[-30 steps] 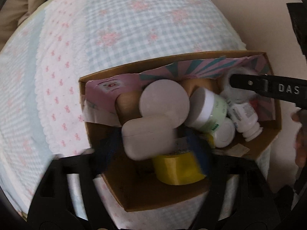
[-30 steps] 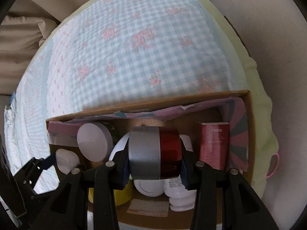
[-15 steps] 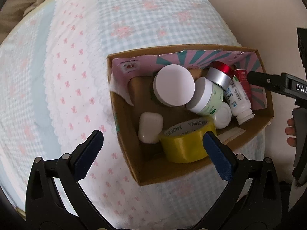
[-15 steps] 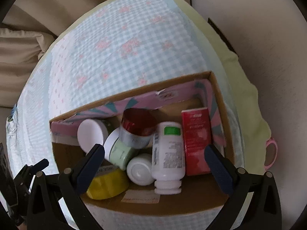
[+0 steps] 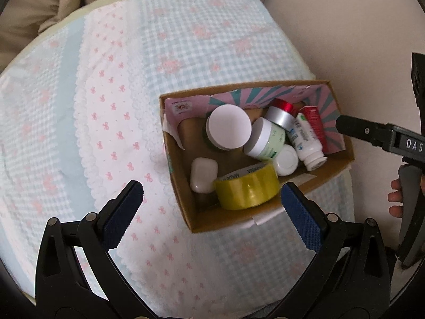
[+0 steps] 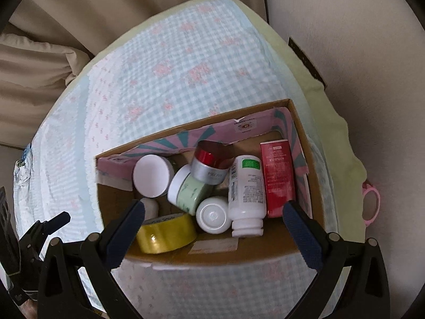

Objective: Organize rigid objects

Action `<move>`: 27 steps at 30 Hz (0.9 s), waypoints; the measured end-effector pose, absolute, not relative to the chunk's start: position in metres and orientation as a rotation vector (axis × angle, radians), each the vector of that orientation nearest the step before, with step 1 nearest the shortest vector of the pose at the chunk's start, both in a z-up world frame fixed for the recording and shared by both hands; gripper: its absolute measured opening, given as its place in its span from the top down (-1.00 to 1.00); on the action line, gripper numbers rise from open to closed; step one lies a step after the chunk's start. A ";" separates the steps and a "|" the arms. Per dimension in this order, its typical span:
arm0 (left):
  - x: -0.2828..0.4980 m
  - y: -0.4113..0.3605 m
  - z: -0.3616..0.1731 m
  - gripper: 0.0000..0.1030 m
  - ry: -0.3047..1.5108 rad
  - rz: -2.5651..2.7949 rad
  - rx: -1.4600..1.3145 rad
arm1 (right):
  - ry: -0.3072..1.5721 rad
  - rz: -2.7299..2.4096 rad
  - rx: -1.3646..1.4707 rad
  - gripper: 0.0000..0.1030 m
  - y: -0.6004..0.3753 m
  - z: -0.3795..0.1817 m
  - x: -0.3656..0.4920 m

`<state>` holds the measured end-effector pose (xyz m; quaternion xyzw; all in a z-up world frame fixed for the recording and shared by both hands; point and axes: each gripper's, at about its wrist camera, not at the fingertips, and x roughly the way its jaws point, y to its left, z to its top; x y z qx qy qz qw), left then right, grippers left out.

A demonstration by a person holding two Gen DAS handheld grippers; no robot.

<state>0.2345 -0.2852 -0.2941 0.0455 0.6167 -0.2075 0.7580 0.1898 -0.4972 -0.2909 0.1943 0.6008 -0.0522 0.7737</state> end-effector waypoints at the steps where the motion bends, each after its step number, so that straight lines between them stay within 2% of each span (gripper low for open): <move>1: 0.231 -0.281 -0.286 -1.00 1.327 -0.453 0.092 | 1.295 -0.113 0.418 -1.00 -0.496 -0.287 0.187; 7: 0.212 -0.250 -0.240 -1.00 1.254 -0.429 0.050 | 1.237 -0.098 0.369 -1.00 -0.469 -0.244 0.165; 20: 0.144 -0.111 -0.075 -1.00 0.942 -0.283 -0.071 | 1.016 -0.004 0.195 -1.00 -0.348 -0.097 0.106; 27: 0.100 -0.053 -0.041 -1.00 0.829 -0.200 -0.079 | 0.893 -0.002 0.098 -1.00 -0.291 -0.051 0.073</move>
